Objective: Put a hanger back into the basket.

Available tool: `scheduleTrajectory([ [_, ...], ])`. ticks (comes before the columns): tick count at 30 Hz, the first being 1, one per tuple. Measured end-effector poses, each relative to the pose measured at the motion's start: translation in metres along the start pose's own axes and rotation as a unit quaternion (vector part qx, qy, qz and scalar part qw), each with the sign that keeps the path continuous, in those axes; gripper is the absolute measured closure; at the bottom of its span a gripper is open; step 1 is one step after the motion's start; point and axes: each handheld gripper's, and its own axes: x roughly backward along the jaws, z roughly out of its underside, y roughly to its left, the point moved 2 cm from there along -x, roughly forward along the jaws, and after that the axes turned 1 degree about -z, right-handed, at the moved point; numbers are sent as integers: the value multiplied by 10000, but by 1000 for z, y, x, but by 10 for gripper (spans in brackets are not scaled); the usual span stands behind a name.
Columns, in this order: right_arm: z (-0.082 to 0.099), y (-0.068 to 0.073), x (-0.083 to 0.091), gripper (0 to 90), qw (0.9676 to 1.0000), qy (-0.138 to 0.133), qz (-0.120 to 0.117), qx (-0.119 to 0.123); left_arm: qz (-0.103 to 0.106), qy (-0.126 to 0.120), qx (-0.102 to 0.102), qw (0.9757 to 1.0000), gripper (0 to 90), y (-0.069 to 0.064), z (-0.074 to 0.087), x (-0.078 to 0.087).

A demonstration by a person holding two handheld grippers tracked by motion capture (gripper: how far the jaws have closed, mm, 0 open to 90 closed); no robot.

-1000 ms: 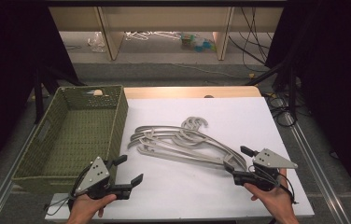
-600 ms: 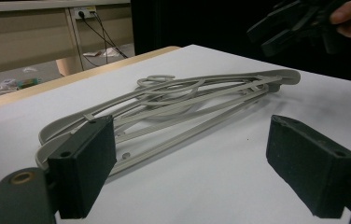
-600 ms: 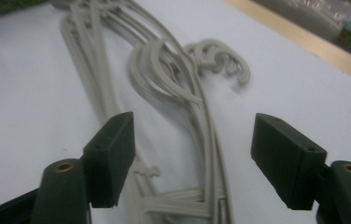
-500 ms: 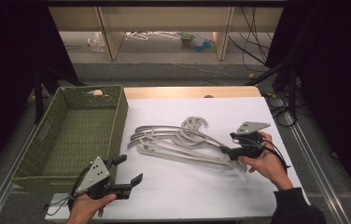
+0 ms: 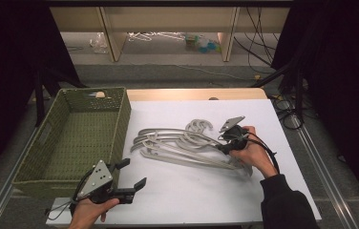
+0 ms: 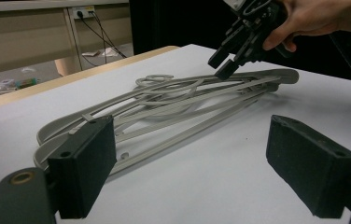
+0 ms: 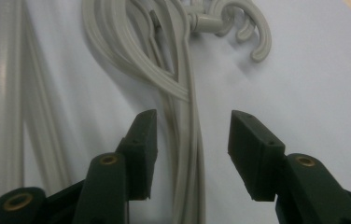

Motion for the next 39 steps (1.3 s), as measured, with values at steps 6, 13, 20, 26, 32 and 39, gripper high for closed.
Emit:
scheduleTrajectory([
  [6,-4,-2,-13,577,9998,187,41,82,15,10,97,10000,159,-2,0,0],
  [13,-2,-5,-22,665,9995,306,2,118,33,44,24,10000,159,-2,0,-1],
  [20,-3,-2,-25,754,9991,359,-100,191,71,58,-2,10000,161,-4,0,-2],
  [26,-4,-3,-21,803,9989,289,-58,365,98,52,-56,9999,162,-5,0,-2],
  [32,-8,-5,-8,807,9990,167,69,403,108,72,-110,9999,162,-4,0,-2],
  [39,-16,-4,12,815,9990,-327,157,272,112,60,-61,9999,162,-4,0,-2],
])
